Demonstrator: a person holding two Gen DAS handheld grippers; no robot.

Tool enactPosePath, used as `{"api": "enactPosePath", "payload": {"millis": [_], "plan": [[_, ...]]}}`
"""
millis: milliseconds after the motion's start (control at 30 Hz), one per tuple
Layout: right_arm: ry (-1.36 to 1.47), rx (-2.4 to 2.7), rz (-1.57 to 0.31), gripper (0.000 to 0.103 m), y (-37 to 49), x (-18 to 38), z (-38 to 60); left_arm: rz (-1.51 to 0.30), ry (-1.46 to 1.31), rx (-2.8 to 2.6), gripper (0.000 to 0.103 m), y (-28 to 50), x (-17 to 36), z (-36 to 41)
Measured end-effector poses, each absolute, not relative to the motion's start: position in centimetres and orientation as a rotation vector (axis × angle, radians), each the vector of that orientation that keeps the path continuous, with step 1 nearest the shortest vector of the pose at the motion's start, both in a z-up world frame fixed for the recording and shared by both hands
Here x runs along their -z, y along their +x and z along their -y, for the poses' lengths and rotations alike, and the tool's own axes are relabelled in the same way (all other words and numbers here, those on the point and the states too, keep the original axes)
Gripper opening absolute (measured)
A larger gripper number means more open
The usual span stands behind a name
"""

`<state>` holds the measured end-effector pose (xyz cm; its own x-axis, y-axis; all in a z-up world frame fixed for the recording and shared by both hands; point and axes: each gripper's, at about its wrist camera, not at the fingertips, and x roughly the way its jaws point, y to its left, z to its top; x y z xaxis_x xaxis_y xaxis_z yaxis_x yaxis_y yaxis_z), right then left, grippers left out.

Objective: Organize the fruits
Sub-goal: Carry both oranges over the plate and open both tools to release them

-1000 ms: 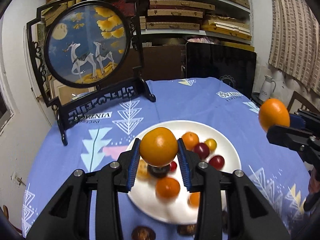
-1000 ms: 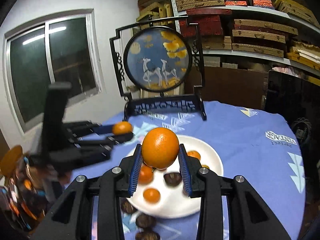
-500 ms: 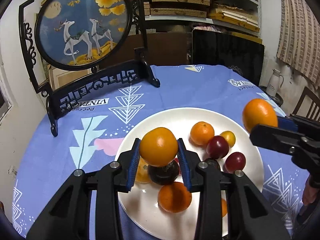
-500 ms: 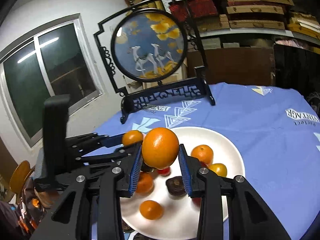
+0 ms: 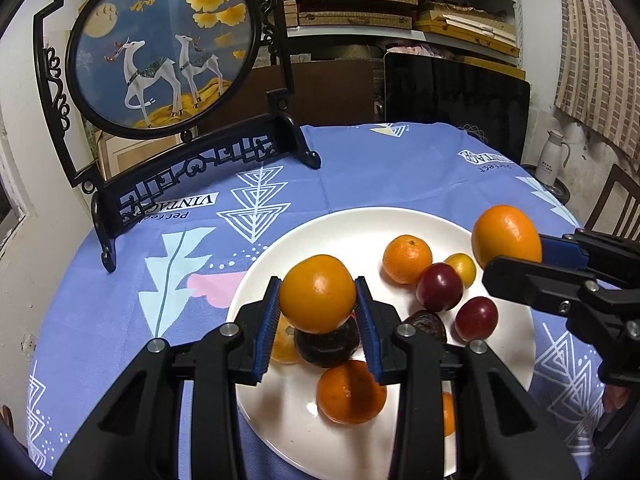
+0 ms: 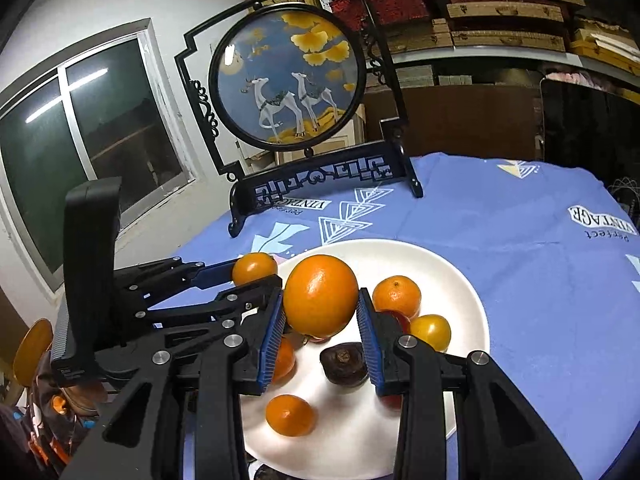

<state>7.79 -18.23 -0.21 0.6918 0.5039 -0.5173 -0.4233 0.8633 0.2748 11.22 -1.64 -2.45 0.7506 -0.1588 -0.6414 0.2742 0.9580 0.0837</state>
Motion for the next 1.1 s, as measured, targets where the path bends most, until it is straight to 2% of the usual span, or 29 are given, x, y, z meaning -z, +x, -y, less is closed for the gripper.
{"api": "enactPosePath", "payload": {"millis": [800,833,900,1100], "plan": [[0.123,-0.491,-0.616,0.037,8.1,1.3,17.2,-0.687,0.158,0.213,0.036,12.0,3.2,1.6],[0.118,-0.466,-0.592,0.044,8.0,1.4,17.2,-0.677,0.154,0.208,0.038,12.0,3.2,1.6],[0.126,-0.418,-0.567,0.060,8.0,1.7,17.6,-0.663,0.158,0.189,0.058,12.0,3.3,1.5],[0.204,-0.386,-0.568,0.060,8.6,1.6,19.9,-0.651,0.148,0.184,0.058,11.9,3.0,1.0]]}}
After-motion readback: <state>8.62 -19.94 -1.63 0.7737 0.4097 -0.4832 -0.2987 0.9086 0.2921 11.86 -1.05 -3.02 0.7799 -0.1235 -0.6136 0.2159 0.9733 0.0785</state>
